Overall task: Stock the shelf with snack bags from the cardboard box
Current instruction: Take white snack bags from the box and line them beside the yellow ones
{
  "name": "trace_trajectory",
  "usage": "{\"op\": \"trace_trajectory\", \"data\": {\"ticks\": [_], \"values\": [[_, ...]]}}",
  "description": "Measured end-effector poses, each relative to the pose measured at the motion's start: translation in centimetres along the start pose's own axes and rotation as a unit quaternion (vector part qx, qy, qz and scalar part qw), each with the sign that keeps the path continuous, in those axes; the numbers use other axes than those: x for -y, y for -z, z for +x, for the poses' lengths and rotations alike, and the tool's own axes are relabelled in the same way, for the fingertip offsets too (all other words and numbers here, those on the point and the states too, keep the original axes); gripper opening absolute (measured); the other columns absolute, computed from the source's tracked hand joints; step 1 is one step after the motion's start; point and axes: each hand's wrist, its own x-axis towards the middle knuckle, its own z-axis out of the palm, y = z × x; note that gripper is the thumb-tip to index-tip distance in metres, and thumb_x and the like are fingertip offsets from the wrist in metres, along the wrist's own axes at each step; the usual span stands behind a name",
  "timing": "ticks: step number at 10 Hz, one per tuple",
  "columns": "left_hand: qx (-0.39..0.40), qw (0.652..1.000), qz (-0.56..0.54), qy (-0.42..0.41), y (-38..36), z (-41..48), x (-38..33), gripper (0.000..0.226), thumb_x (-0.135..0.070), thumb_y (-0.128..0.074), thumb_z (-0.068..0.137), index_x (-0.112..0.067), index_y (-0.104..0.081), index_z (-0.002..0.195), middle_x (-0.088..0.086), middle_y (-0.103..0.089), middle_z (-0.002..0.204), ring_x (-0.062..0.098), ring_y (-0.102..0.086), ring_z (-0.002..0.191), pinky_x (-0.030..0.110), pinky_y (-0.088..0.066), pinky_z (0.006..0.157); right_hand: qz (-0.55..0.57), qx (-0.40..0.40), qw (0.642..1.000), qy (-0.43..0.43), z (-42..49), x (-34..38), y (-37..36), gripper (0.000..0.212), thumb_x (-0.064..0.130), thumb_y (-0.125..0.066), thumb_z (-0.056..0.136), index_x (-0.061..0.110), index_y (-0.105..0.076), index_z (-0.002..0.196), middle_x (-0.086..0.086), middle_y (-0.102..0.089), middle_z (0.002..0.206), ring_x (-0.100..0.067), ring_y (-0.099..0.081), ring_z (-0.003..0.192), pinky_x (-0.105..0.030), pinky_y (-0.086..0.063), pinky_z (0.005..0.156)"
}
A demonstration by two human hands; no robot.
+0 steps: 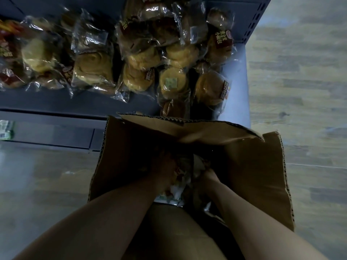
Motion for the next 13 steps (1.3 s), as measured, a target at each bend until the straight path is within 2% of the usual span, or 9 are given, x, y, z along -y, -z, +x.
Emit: {"op": "trace_trajectory", "data": {"ticks": [1,3,4,5,6,7,9,11,13], "values": [[-0.108,0.984,0.014,-0.142,-0.1,-0.3,-0.3,0.046,-0.026,-0.042,0.096,-0.004,-0.045,0.137,0.015,-0.035,0.146,0.031,-0.022,0.137,0.043,-0.02,0.116,-0.041,0.037,0.998,-0.008,0.2,0.4,1.1,0.074,0.028,-0.065,0.09,0.001,-0.026,0.147,-0.017,-0.035,0.15,-0.03,-0.037,0.137,-0.028,-0.035,0.104],[-0.063,0.993,-0.053,-0.082,0.9,-1.8,-1.1,0.042,-0.022,-0.033,0.07,-0.02,-0.073,0.082,0.0,-0.069,0.085,0.015,-0.046,0.088,0.028,-0.041,0.076,-0.111,0.07,0.991,0.03,0.2,0.9,0.3,0.09,0.048,-0.06,0.087,0.015,-0.009,0.154,-0.013,-0.009,0.16,-0.03,-0.013,0.146,-0.03,-0.018,0.116],[-0.173,0.97,-0.164,-0.037,-0.9,-0.7,-0.1,0.064,-0.019,-0.009,0.083,-0.003,-0.068,0.103,0.014,-0.067,0.101,0.027,-0.062,0.094,0.031,-0.055,0.078,-0.096,0.083,0.991,0.047,0.2,0.9,0.0,0.082,0.04,-0.06,0.09,0.019,-0.013,0.153,-0.012,-0.012,0.159,-0.029,-0.015,0.146,-0.031,-0.019,0.116],[-0.059,0.938,-0.317,0.123,-1.5,-0.6,-0.1,0.063,-0.035,0.004,0.101,-0.002,-0.029,0.144,0.02,-0.035,0.146,0.031,-0.038,0.133,0.014,-0.034,0.102,-0.025,0.062,0.998,0.021,-0.4,0.9,-0.3,0.091,0.044,-0.066,0.085,0.014,-0.012,0.152,-0.014,-0.016,0.158,-0.03,-0.022,0.144,-0.035,-0.024,0.117],[0.02,0.925,-0.361,0.119,-2.1,-0.9,-0.4,0.048,-0.025,-0.035,0.103,-0.004,-0.028,0.145,0.019,-0.038,0.146,0.031,-0.043,0.13,0.01,-0.039,0.083,0.025,0.042,0.998,0.037,-0.6,0.8,0.1,0.083,0.041,-0.068,0.084,0.012,-0.026,0.149,-0.012,-0.032,0.153,-0.028,-0.034,0.139,-0.036,-0.032,0.113],[0.042,0.937,-0.341,0.062,-3.1,-0.1,-0.5,0.053,-0.033,-0.039,0.101,0.0,-0.034,0.142,0.022,-0.043,0.141,0.036,-0.047,0.127,0.037,-0.043,0.101,0.068,0.004,0.996,0.06,-0.7,0.3,0.3,0.069,0.035,-0.065,0.089,0.012,-0.035,0.146,-0.011,-0.04,0.149,-0.026,-0.04,0.136,-0.035,-0.036,0.11],[0.071,0.881,-0.462,0.076,-2.4,-0.1,-0.6,0.075,-0.048,-0.053,0.09,-0.02,-0.018,0.15,0.003,-0.017,0.157,0.022,-0.02,0.144,0.036,-0.02,0.117,0.237,0.024,0.971,-0.001,-0.7,-0.4,0.1,0.058,0.016,-0.072,0.084,0.004,-0.048,0.135,-0.019,-0.056,0.132,-0.032,-0.055,0.12,-0.043,-0.047,0.1],[0.108,0.874,-0.468,0.072,-1.6,-0.7,-0.1,0.06,-0.029,-0.064,0.089,-0.008,-0.041,0.14,0.009,-0.046,0.141,0.024,-0.044,0.131,0.027,-0.039,0.102,0.247,0.055,0.966,-0.052,0.0,-0.1,0.4,0.045,0.001,-0.065,0.085,-0.001,-0.053,0.128,-0.02,-0.064,0.106,-0.032,-0.062,0.094,-0.039,-0.054,0.083],[0.064,0.872,-0.474,0.108,0.8,-2.2,-0.2,0.055,-0.025,-0.049,0.098,-0.006,-0.03,0.146,0.015,-0.034,0.149,0.028,-0.034,0.137,0.031,-0.032,0.108,0.214,0.075,0.971,-0.076,-1.2,1.5,1.7,0.055,0.015,-0.07,0.086,-0.005,-0.047,0.132,-0.022,-0.057,0.128,-0.034,-0.059,0.11,-0.034,-0.047,0.083]]}}
